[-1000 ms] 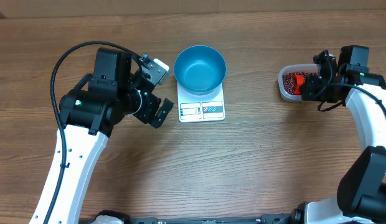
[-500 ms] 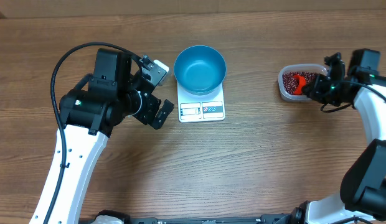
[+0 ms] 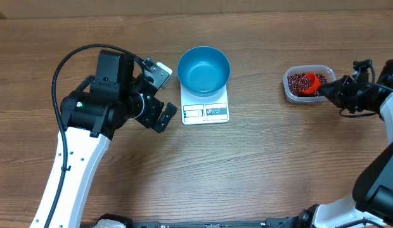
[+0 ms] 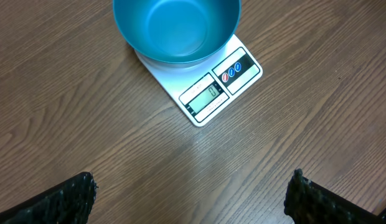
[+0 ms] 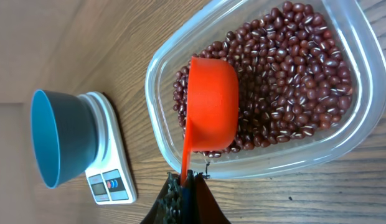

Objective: Scoop item into bowl and weigh 150g on scale
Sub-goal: 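Scoop beans from the tub with the right gripper, then carry the filled scoop left over the blue bowl with the right gripper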

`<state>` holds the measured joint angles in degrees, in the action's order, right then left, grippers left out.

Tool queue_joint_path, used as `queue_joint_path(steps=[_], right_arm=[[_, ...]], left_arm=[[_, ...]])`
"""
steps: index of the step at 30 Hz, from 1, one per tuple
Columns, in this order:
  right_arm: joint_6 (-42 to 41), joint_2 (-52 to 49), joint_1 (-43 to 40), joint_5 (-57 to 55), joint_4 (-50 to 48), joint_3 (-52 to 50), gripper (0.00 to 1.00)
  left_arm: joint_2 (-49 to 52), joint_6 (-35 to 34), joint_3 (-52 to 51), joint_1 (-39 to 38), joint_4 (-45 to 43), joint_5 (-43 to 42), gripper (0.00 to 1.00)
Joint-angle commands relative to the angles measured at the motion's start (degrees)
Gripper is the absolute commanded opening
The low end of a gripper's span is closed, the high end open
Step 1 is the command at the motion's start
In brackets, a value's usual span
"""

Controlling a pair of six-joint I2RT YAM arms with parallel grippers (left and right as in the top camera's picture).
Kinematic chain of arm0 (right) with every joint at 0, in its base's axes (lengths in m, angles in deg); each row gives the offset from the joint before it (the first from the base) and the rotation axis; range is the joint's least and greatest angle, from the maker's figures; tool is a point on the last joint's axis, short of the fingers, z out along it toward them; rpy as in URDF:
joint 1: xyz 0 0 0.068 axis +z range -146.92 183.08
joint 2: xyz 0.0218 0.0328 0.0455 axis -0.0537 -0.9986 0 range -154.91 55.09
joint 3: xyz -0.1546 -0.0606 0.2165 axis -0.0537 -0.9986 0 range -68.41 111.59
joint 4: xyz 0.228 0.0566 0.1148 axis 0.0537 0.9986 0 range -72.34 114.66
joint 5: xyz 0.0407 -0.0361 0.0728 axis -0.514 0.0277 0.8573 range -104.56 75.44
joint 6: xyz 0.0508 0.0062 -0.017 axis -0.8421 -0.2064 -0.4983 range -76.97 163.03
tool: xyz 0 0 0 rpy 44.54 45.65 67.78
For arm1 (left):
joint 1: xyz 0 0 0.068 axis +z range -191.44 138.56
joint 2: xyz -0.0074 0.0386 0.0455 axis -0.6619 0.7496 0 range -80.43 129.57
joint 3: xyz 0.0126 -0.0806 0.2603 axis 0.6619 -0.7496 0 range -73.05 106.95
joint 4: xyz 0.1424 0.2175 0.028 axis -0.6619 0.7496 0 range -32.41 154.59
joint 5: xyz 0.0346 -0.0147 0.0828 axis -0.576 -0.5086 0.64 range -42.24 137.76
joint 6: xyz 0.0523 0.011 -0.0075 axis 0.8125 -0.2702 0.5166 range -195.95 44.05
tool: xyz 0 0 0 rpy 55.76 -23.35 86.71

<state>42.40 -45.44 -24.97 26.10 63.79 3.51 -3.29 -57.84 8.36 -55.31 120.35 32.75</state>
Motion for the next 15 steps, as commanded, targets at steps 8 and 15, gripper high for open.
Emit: queue_joint_path(steps=[8, 15], right_arm=[[-0.72, -1.73, -3.48, 5.99, -1.05, 0.79, 0.04], [-0.70, -1.73, -5.18, 12.15, -1.09, 0.81, 0.04]], left_arm=[[-0.55, -0.55, 1.29, -0.02, 0.07, -1.11, 1.00], [-0.55, -0.55, 1.29, -0.02, 0.07, -1.11, 0.99]])
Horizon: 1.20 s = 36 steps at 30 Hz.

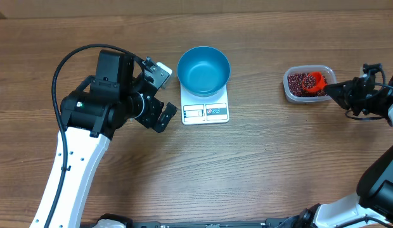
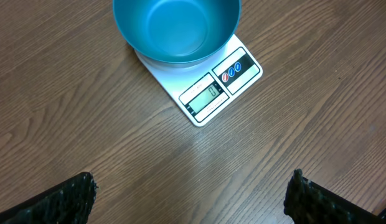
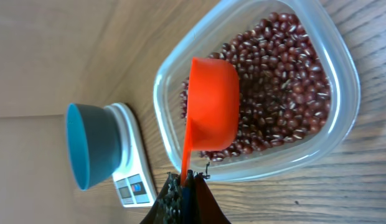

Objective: Scoop item into bowl and weigh 150g on scale
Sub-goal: 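Carry the filled scoop left over the blue bowl with the right gripper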

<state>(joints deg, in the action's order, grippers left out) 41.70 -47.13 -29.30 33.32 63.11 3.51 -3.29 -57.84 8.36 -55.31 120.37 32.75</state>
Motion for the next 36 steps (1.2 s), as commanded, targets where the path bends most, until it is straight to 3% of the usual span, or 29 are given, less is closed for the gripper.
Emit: queue_joint_path(steps=[1, 23, 36], right_arm=[[0.00, -0.04, -1.14, 5.51, -0.35, 0.81, 0.04], [-0.26, -0.02, -1.62, 19.91, 0.13, 0.81, 0.04], [-3.19, -0.02, 5.51, 22.99, -0.09, 0.81, 0.04]], left_arm=[[-0.55, -0.55, 1.29, -0.02, 0.07, -1.11, 1.00], [-0.55, -0.55, 1.29, -0.02, 0.02, -1.11, 1.00], [-0.55, -0.55, 1.29, -0.02, 0.04, -1.11, 1.00]])
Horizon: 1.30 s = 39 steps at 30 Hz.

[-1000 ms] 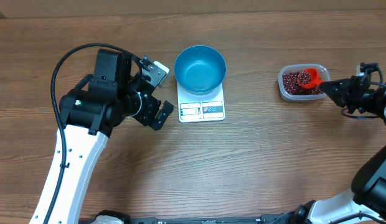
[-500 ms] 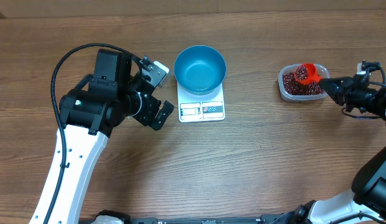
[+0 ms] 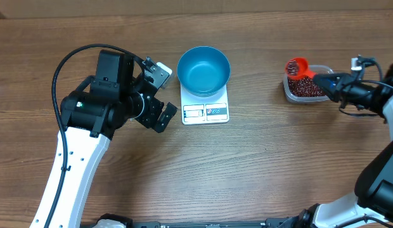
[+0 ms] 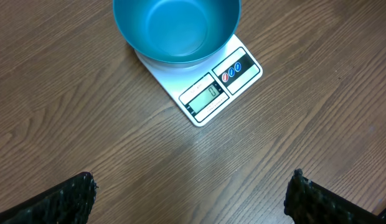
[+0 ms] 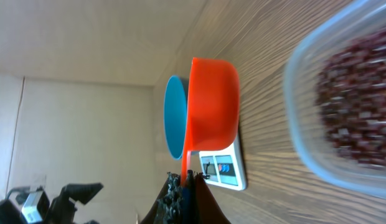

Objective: Scoop item into bowl and weigh 150g on scale
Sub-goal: 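Carry the filled scoop left over the blue bowl with the right gripper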

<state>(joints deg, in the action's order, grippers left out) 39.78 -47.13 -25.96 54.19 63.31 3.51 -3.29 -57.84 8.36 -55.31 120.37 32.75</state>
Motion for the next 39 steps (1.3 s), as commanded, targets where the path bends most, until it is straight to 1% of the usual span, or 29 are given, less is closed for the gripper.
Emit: queue_joint_path(steps=[1, 8, 20, 23, 29, 34, 39], right_arm=[[-1.75, -0.02, 3.02, 2.16, -0.39, 0.81, 0.04], [-2.84, -0.02, 9.03, 5.35, -1.64, 0.87, 0.03], [-2.99, -0.02, 17.68, 5.33, -2.69, 0.87, 0.04], [-3.48, -0.02, 19.82, 5.27, -4.52, 0.90, 0.04], [-10.25, -0.02, 23.80, 4.85, -12.24, 0.90, 0.04], [-11.98, -0.02, 26.82, 4.09, -16.79, 0.90, 0.04], [-11.93, -0.02, 29.88, -2.14, -20.31, 0.90, 0.04]], left_arm=[[-0.55, -0.55, 1.29, -0.02, 0.02, -1.11, 1.00], [-0.55, -0.55, 1.29, -0.02, 0.02, -1.11, 0.99], [-0.55, -0.55, 1.29, -0.02, 0.02, -1.11, 1.00], [-0.55, -0.55, 1.29, -0.02, 0.04, -1.11, 1.00], [-0.55, -0.55, 1.29, -0.02, 0.02, -1.11, 1.00], [-0.55, -0.55, 1.29, -0.02, 0.02, -1.11, 1.00], [-0.55, -0.55, 1.29, -0.02, 0.04, -1.11, 1.00]])
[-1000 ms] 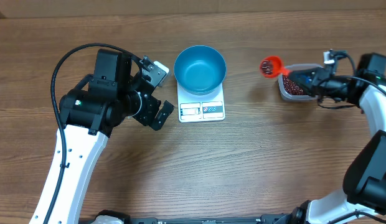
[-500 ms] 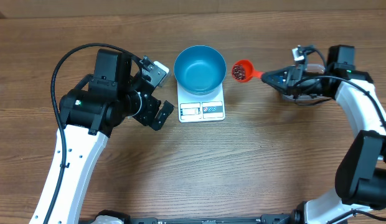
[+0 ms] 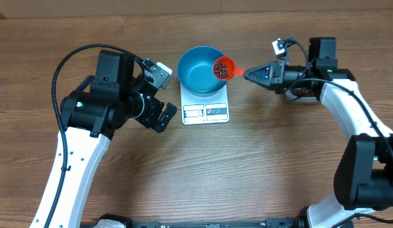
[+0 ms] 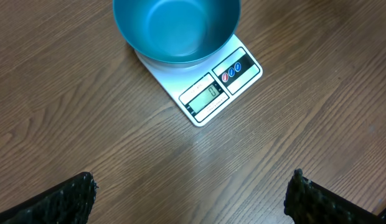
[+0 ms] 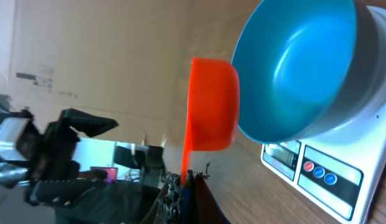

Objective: Scoop item into bowl and weigh 150g on scale
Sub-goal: 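Carry the filled scoop left over the blue bowl with the right gripper, then tilt the scoop to pour beans into the blue bowl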

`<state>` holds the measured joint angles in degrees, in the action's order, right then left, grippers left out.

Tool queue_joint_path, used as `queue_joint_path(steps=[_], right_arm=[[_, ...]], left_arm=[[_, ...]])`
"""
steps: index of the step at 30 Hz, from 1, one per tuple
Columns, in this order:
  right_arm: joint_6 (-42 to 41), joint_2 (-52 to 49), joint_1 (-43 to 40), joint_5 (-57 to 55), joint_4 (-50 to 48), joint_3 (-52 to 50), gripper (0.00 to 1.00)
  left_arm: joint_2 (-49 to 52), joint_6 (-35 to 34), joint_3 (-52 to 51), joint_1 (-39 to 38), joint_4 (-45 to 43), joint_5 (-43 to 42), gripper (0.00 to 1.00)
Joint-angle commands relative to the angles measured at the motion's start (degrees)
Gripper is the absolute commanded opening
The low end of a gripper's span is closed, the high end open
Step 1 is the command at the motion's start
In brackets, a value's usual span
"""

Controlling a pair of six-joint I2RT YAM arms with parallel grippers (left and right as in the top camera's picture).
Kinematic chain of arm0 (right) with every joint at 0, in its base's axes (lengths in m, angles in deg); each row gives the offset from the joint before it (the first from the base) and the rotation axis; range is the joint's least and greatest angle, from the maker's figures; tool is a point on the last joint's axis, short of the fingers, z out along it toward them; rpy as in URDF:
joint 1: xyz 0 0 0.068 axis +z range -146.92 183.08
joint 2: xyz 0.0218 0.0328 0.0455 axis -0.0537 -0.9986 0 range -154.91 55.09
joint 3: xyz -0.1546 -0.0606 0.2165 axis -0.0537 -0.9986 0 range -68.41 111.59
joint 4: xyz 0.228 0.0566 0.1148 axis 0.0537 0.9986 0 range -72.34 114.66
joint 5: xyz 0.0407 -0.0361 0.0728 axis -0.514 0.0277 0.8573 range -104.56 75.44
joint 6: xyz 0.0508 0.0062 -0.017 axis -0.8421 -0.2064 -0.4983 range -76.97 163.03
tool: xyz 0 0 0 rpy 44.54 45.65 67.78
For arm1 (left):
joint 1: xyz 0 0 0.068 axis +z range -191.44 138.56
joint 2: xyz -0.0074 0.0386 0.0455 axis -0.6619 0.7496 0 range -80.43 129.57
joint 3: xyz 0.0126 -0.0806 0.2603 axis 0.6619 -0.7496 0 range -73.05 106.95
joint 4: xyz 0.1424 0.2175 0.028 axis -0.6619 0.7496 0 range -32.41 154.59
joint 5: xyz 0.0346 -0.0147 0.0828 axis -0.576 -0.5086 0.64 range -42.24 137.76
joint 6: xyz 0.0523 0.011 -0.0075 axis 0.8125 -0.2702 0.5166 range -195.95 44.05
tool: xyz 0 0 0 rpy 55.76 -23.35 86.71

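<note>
An empty blue bowl (image 3: 203, 68) stands on the white scale (image 3: 205, 113), whose display (image 4: 204, 96) reads 0. My right gripper (image 3: 252, 73) is shut on the handle of an orange scoop (image 3: 222, 68) filled with red beans, held over the bowl's right rim. In the right wrist view the scoop (image 5: 213, 102) hangs beside the bowl (image 5: 300, 68). The bean container (image 3: 302, 92) is mostly hidden behind the right arm. My left gripper (image 3: 157, 116) stays open left of the scale, its fingertips (image 4: 68, 198) wide apart over bare wood.
The wooden table (image 3: 260, 164) stretches around the scale. The left arm (image 3: 98, 104) occupies the left side; the right arm (image 3: 342, 101) reaches in from the right edge.
My right gripper has carried the bean-filled scoop from above the container's left end to the bowl's right rim. The left arm has not moved.
The scoop was down in the beans in the container with my right gripper on its handle. Then it was lifted slightly, then held clear at the container's left end. Now it is loaded and over the bowl's rim. The scale reads 0 throughout.
</note>
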<state>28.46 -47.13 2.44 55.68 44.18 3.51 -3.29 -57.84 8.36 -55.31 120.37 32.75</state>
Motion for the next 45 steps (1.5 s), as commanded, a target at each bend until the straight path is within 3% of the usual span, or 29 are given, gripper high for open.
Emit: queue_joint_path(steps=[1, 7, 15, 45], right_arm=[[-0.48, -0.02, 2.01, -4.61, -1.88, 0.90, 0.04], [2.64, -0.02, 5.68, -14.43, -6.45, 0.90, 0.03], [20.33, -0.02, 9.35, -25.94, -7.21, 0.90, 0.04], [53.18, -0.02, 9.70, -26.51, -9.70, 0.90, 0.04]], left_arm=[[-0.55, -0.55, 1.29, -0.02, 0.04, -1.11, 1.00], [-0.55, -0.55, 1.29, -0.02, 0.04, -1.11, 1.00], [-0.55, -0.55, 1.29, -0.02, 0.04, -1.11, 1.00], [-0.55, -0.55, 1.29, -0.02, 0.04, -1.11, 1.00]])
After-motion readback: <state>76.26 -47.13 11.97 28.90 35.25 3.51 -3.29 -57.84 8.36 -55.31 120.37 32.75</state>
